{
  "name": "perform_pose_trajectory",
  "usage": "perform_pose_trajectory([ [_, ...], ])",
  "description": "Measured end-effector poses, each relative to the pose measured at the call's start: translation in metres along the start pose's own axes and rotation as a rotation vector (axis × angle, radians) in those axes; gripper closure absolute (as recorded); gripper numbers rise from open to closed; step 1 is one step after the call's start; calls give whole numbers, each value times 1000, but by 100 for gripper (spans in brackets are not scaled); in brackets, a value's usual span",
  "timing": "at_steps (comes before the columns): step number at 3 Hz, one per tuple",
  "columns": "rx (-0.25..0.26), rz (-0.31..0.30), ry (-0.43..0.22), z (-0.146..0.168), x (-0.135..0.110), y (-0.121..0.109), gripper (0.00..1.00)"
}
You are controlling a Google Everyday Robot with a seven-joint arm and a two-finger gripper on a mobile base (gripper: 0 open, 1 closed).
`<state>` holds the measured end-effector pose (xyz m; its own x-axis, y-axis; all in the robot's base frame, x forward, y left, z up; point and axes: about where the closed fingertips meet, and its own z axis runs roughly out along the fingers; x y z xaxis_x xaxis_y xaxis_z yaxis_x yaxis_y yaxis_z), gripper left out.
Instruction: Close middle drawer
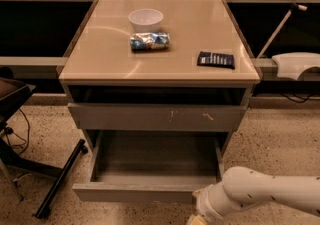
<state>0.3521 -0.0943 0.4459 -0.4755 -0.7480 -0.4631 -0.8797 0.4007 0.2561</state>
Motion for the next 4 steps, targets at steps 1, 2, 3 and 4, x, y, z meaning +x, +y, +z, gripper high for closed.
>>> perform_pose_trajectory([
  [1, 0, 0, 0, 0, 1, 1, 0],
  [2, -14, 78, 13, 6, 5, -34, 0],
  [3, -18, 93, 16, 8, 7, -38, 0],
  [4, -28, 162, 16, 13, 14, -71, 0],
])
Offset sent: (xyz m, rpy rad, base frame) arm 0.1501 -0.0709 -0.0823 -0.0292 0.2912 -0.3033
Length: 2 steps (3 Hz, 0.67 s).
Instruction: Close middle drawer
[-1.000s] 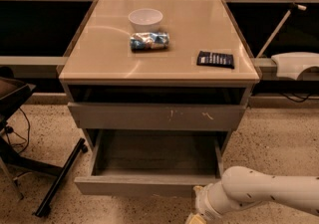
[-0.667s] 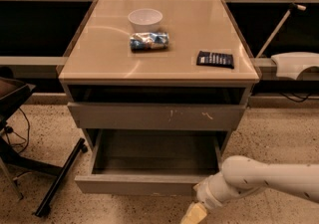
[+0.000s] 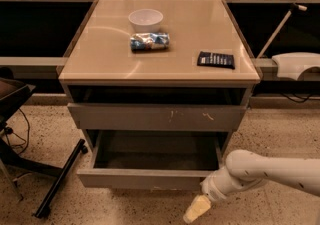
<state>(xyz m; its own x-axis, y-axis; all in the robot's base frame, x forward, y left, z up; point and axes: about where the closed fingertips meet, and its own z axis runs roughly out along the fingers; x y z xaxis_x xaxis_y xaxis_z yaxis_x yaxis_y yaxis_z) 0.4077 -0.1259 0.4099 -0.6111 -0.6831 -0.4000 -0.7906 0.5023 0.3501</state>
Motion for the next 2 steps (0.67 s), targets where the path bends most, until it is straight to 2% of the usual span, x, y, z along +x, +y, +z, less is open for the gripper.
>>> perform_pose_trajectory([
  [1, -17, 57, 14, 8, 1, -23, 0],
  [2, -12, 93, 16, 13, -22, -54, 0],
])
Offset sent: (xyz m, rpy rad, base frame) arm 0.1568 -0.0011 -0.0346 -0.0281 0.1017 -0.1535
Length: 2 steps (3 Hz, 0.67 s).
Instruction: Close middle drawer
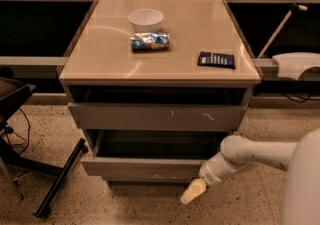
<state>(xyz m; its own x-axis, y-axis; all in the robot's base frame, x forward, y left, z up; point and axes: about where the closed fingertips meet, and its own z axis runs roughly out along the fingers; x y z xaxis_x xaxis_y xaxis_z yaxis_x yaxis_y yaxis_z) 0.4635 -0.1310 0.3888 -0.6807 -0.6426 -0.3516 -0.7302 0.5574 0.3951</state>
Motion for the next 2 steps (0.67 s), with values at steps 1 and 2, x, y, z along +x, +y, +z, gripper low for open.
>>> perform_pose_trajectory([
  [1, 6, 7, -1, 1, -9, -7, 0],
  [2, 50, -16, -18, -11, -54, -18, 0],
])
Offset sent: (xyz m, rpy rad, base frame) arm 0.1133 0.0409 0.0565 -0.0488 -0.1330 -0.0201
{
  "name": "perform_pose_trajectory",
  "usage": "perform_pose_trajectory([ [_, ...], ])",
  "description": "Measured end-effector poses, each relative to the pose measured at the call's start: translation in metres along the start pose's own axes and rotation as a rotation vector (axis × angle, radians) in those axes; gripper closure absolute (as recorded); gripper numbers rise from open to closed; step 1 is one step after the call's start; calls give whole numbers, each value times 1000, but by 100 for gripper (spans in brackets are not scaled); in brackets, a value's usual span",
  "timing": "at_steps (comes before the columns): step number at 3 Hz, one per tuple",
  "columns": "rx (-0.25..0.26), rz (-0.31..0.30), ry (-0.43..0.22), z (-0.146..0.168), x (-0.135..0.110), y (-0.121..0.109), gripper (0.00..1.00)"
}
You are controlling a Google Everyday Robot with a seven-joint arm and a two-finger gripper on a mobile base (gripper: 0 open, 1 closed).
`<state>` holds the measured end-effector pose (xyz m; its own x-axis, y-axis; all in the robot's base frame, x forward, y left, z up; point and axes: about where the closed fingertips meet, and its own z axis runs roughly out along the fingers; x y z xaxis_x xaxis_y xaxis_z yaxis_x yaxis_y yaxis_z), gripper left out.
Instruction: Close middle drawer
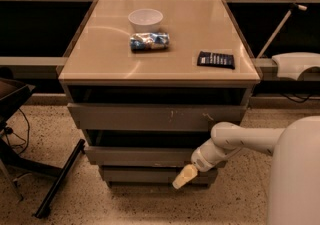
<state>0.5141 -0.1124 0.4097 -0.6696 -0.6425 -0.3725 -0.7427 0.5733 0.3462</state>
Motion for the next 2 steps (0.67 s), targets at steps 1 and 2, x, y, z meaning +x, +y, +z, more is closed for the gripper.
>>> perform_pose_trajectory([
  [1, 38, -33, -27, -11, -33, -2, 0],
  [2, 38, -33, -27, -11, -33, -2, 0],
])
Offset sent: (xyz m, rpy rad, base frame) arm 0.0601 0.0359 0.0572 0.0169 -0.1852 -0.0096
